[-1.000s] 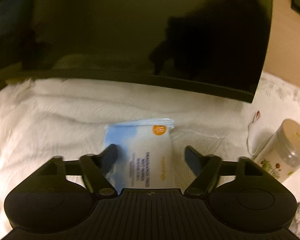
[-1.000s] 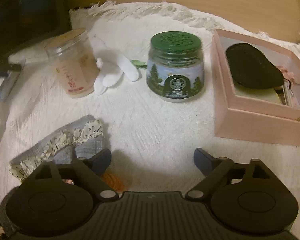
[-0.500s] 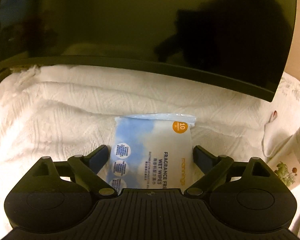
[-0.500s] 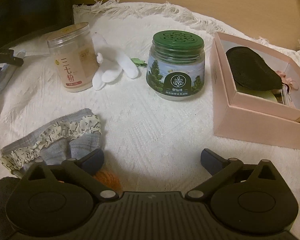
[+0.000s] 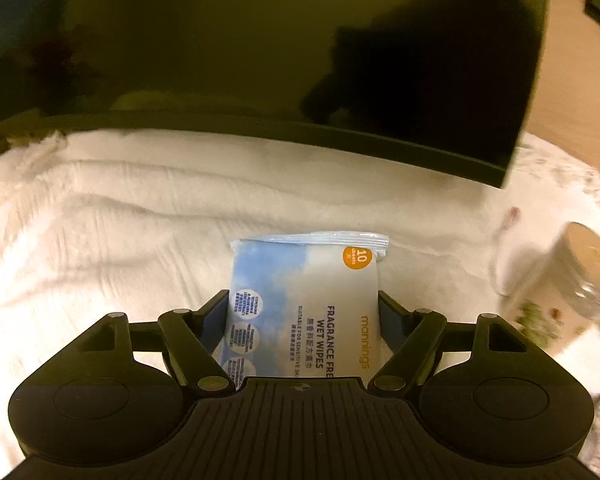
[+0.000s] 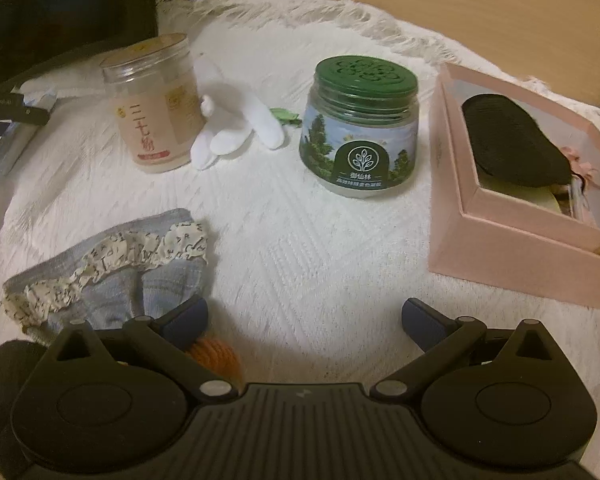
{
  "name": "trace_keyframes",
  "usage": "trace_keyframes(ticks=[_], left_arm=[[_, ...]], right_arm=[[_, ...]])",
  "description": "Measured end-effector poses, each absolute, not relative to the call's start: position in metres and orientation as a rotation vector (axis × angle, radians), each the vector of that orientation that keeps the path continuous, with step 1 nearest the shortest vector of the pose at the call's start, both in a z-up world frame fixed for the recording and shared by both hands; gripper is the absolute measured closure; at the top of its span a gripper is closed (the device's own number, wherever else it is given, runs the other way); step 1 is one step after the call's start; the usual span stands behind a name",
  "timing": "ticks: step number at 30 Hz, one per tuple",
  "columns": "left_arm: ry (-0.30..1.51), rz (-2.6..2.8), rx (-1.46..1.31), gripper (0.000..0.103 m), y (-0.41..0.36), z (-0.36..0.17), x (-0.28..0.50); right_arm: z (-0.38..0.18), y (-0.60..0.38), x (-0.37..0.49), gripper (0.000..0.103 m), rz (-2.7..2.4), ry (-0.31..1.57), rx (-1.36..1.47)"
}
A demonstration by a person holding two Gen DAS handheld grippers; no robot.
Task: Organize soft objects
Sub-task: 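Grasp the black plush toy with the right gripper while the left holds the wipes, then carry the wipes and plush over the pink box and open both grippers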
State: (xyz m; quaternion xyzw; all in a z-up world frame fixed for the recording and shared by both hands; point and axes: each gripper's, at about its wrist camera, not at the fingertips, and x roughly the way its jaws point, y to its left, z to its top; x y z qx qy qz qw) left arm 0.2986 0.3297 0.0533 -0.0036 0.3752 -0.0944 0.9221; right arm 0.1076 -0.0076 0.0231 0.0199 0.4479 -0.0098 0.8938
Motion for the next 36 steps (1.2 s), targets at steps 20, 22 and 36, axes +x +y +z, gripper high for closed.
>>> trace_keyframes(ticks=[20, 22, 36], left_arm=[[0.841, -0.260, -0.215, 0.024, 0.309, 0.060, 0.153], [0.848, -0.253, -0.228, 0.024, 0.306, 0.060, 0.137], [0.877, -0.292, -0.170, 0.024, 0.238, 0.056, 0.043]], right_arm=[[0.074, 0.046, 0.064, 0.001, 0.521, 0.991, 0.092], [0.062, 0.063, 0.067, 0.011, 0.541, 1.041, 0.038], [0.106, -0.040, -0.016, 0.035, 0.535, 0.961, -0.021]])
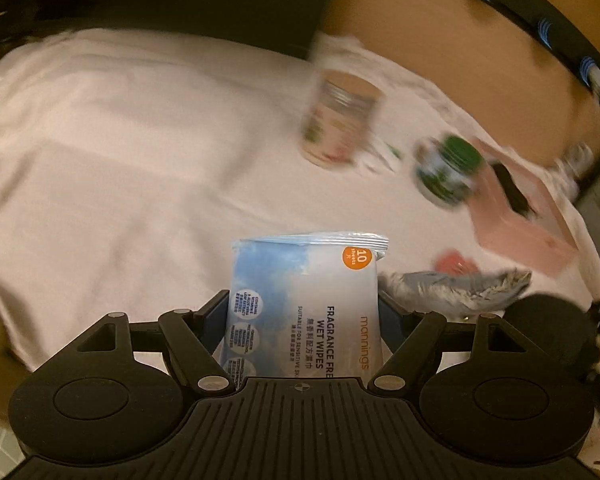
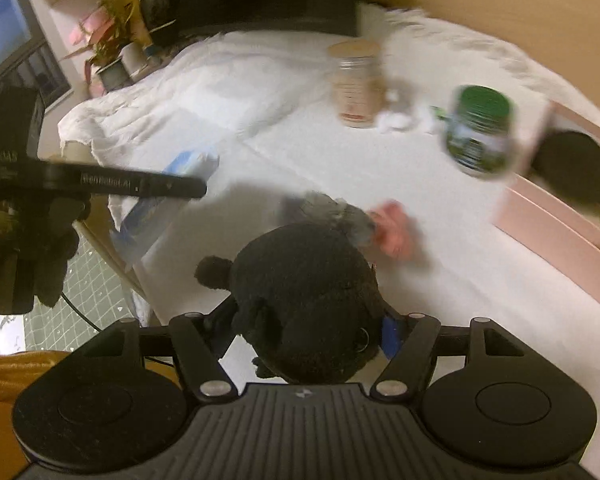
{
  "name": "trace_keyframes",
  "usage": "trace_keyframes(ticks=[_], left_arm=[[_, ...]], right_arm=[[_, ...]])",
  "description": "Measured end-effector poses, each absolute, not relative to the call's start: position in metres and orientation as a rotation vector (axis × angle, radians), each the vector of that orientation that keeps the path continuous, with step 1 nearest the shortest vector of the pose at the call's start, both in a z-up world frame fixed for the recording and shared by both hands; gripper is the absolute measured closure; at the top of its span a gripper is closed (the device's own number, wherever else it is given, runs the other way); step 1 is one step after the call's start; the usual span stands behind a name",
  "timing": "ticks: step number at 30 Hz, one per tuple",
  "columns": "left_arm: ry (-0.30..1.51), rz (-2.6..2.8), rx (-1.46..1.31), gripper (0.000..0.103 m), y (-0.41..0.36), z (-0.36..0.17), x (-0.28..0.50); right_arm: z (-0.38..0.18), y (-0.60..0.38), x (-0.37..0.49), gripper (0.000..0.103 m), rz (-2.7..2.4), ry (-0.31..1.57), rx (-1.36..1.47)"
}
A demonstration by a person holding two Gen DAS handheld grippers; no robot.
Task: Organize soft objects
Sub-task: 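Carry the wipes and plush over the pink box and open both grippers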
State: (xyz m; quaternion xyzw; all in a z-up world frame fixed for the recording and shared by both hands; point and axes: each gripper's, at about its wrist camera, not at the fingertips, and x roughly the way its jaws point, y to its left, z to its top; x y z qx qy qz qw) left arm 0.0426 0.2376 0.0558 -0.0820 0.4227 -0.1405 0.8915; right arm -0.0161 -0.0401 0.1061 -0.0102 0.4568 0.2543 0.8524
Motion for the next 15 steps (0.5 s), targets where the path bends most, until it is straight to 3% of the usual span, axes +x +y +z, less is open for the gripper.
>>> trace_keyframes(ticks=[15], left_arm=[[0.937, -0.662, 0.047, 0.023, 0.097, 0.078, 0.042]], right_arm=[[0.117, -0.163, -0.075, 0.035, 0.070, 0.898, 0.055]])
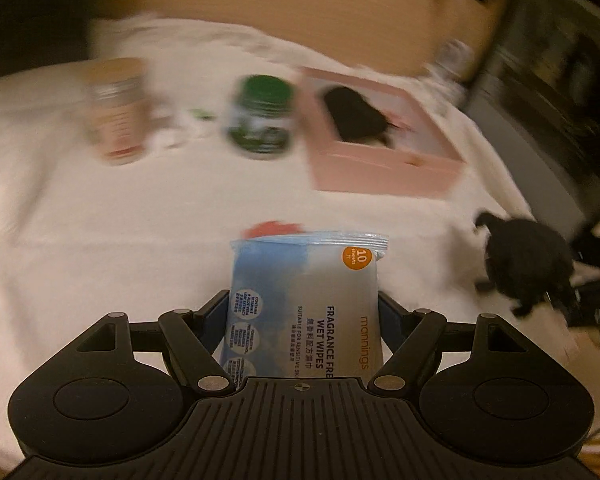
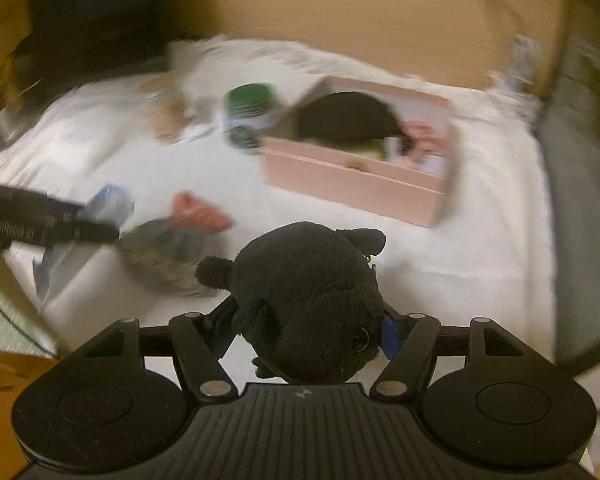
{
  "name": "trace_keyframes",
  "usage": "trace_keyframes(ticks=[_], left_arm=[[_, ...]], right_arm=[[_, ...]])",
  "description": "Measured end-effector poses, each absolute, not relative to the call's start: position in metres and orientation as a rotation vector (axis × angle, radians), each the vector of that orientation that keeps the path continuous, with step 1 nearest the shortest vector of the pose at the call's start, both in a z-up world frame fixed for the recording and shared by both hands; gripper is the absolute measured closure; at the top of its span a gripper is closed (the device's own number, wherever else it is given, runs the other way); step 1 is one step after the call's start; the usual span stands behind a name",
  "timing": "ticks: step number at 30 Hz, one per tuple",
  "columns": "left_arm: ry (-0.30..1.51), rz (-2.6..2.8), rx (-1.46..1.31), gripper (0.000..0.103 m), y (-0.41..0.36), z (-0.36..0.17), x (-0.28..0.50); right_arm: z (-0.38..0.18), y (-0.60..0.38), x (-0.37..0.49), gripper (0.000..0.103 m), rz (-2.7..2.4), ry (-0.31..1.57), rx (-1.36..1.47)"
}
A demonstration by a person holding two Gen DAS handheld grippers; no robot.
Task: Organize soft objects
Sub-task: 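Carry the wipes and plush over the pink box and open both grippers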
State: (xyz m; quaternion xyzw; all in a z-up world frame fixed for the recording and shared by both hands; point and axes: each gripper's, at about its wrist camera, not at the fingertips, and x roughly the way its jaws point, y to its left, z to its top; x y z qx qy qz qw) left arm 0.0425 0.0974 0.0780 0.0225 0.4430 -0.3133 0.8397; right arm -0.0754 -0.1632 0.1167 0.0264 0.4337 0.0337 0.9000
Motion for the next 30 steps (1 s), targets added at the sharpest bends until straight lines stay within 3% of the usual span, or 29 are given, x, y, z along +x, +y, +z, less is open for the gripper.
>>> trace_keyframes(ticks=[8, 21, 24, 30], left_arm=[[0.958, -0.900, 0.107, 0.023, 0.031, 0.082, 0.068], [0.709, -0.929, -0.029, 0.023, -0.098, 0.162, 0.185], [0.765, -0.893, -0.006, 0.023, -0.134, 0.140, 0.209], [1.004, -0.818, 0.167, 0.023, -0.183, 0.044, 0.239]], right_arm=[[0.145, -0.181, -0.067, 0.035, -0.077, 0.873, 0.121], [0.203, -0.223, -0.036, 0.035, -0.142, 0.694, 0.134], [0.201, -0.233, -0.029, 0.035, -0.156, 0.693, 0.133], [0.164, -0.243, -0.016, 0.035, -0.115, 0.768, 0.155]])
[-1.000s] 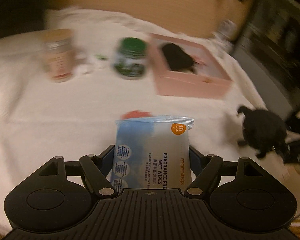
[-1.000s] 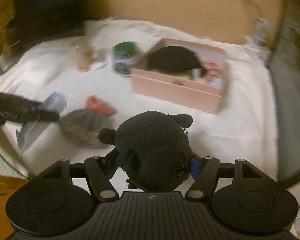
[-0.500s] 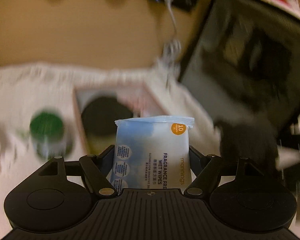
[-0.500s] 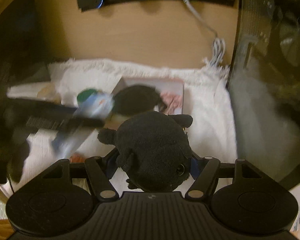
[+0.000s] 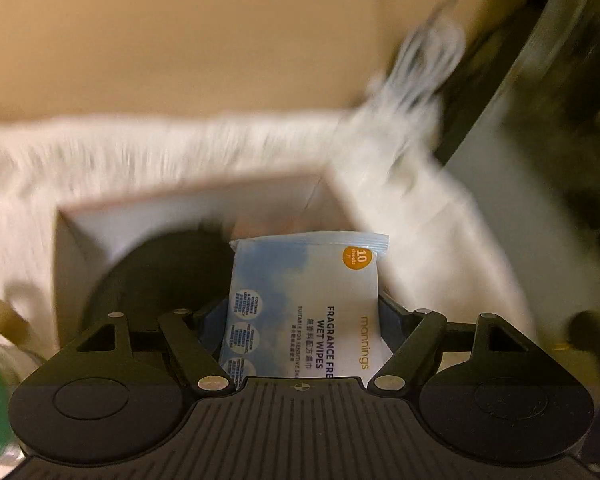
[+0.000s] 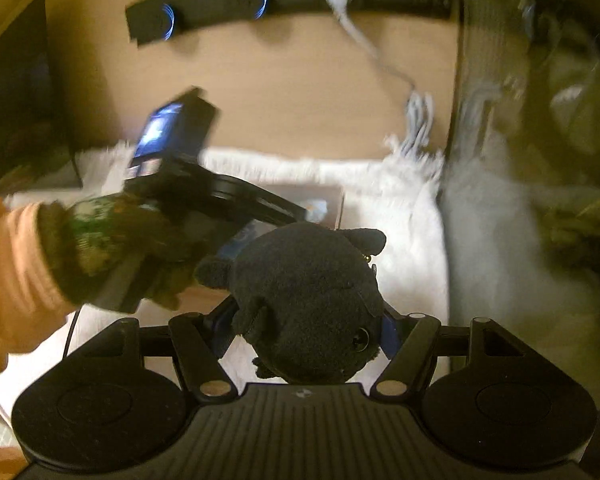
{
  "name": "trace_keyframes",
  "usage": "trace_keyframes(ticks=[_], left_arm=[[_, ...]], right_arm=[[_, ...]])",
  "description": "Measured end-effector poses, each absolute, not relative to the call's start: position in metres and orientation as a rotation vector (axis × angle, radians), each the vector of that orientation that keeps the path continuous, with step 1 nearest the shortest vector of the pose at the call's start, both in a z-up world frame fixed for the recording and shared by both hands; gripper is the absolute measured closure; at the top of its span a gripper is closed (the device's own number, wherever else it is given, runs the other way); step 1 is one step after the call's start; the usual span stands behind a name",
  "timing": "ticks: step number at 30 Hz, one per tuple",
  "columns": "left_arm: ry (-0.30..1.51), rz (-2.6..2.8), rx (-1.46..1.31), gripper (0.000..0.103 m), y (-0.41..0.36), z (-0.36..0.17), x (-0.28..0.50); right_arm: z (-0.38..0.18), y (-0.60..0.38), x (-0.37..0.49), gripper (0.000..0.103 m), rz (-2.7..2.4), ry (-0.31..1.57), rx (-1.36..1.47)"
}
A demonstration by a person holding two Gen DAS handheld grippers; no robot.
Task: Organize soft objects
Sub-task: 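Carry the wipes and plush over the pink box and open both grippers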
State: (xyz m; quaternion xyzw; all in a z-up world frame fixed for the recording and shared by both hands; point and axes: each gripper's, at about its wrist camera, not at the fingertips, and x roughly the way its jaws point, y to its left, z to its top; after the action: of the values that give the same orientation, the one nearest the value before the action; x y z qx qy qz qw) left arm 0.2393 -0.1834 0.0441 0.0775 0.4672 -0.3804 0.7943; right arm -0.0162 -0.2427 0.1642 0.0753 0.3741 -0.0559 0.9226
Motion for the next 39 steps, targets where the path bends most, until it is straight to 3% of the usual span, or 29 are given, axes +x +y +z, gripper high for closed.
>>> trace_keyframes(ticks=[4, 9, 13, 18, 23, 28, 32, 39], left_arm=[[0.853, -0.761, 0.334, 0.023, -0.192, 0.026, 0.227], [0.889, -0.853, 0.069, 0.022, -0.159, 0.051, 0.243], [0.806, -0.818, -0.083, 0.026, -0.101, 0.093, 0.238], [0.748, -0.793, -0.126, 0.026, -0.037, 0.110, 0.215], [0.786, -0.741, -0.139, 0.026, 0.025, 0.086, 0.162], [0.876, -0.589, -0.119, 0.026, 0.084, 0.053, 0.127], [0.940, -0.468, -0.132, 0.026, 0.109, 0.037, 0.115], [0.977, -0.453, -0.103, 0.026, 0.111, 0.033, 0.112]], right_arm=[[0.137, -0.242, -0.007, 0.035, -0.077, 0.837, 0.176], [0.137, -0.228, 0.000, 0.035, -0.059, 0.840, 0.150], [0.157, -0.220, 0.017, 0.035, -0.041, 0.786, 0.146], [0.178, -0.210, 0.061, 0.035, -0.050, 0.708, 0.108], [0.162, -0.201, 0.124, 0.035, -0.023, 0.720, 0.114], [0.096, -0.191, 0.187, 0.035, -0.052, 0.827, 0.047], [0.050, -0.191, 0.190, 0.038, -0.079, 0.941, 0.082], [0.050, -0.191, 0.161, 0.038, -0.050, 0.950, 0.069]])
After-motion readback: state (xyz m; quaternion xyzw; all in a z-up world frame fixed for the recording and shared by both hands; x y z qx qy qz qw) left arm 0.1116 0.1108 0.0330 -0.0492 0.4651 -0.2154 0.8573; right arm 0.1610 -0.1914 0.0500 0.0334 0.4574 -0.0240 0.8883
